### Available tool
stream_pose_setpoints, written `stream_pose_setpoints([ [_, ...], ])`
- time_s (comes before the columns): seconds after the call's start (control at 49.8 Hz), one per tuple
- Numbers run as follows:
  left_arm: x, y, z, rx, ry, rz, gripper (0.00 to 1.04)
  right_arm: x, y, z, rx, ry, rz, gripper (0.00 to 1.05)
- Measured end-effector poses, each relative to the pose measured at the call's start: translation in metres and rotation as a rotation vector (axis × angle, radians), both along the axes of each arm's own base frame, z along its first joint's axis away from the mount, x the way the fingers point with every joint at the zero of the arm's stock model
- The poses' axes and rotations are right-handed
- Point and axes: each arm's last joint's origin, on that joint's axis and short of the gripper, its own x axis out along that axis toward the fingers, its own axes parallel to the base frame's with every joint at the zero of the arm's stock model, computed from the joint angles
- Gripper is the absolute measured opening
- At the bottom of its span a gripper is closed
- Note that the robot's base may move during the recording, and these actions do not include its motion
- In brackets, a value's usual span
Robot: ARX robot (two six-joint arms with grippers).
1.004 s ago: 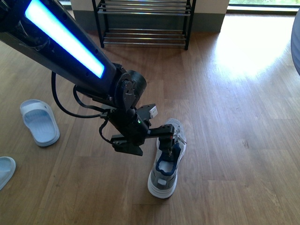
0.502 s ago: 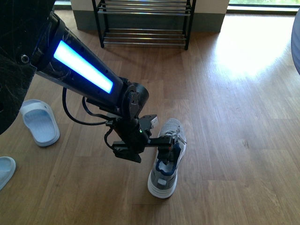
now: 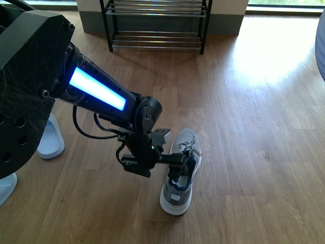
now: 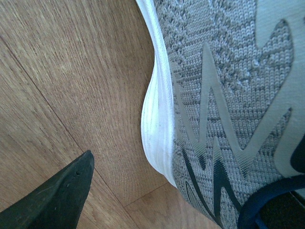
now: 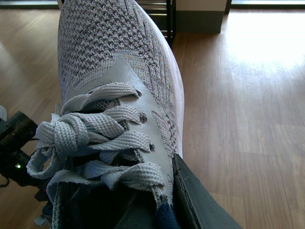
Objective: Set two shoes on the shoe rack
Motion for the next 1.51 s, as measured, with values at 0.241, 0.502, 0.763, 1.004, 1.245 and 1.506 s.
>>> stream_pose_setpoints([
  [0.241, 0.004, -0.002, 0.004, -0.008, -0.017, 0.0, 0.95, 0.0, 0.0, 0.0, 0.0, 0.0, 0.0, 0.01],
  [0.502, 0.016, -0.008, 0.004, -0.045, -0.101, -0.038, 0.71, 0.0, 0.0, 0.0, 0.0, 0.0, 0.0, 0.01],
  [0.763, 0.021, -0.017, -0.032, 0.009, -0.304, -0.158, 0.35, 0.0, 0.0, 0.0, 0.0, 0.0, 0.0, 0.01],
  [1.004, 0.022, -0.011, -0.027, 0.05, -0.348, -0.108, 0.12, 0.0, 0.0, 0.0, 0.0, 0.0, 0.0, 0.01],
  [1.245, 0.016, 0.017, 0.004, 0.117, -0.346, 0.02, 0.05, 0.0, 0.0, 0.0, 0.0, 0.0, 0.0, 0.01],
  [1.506, 0.026, 0.062, 0.107, 0.159, -0.462, 0.219, 0.05, 0.0, 0.0, 0.0, 0.0, 0.0, 0.0, 0.01],
])
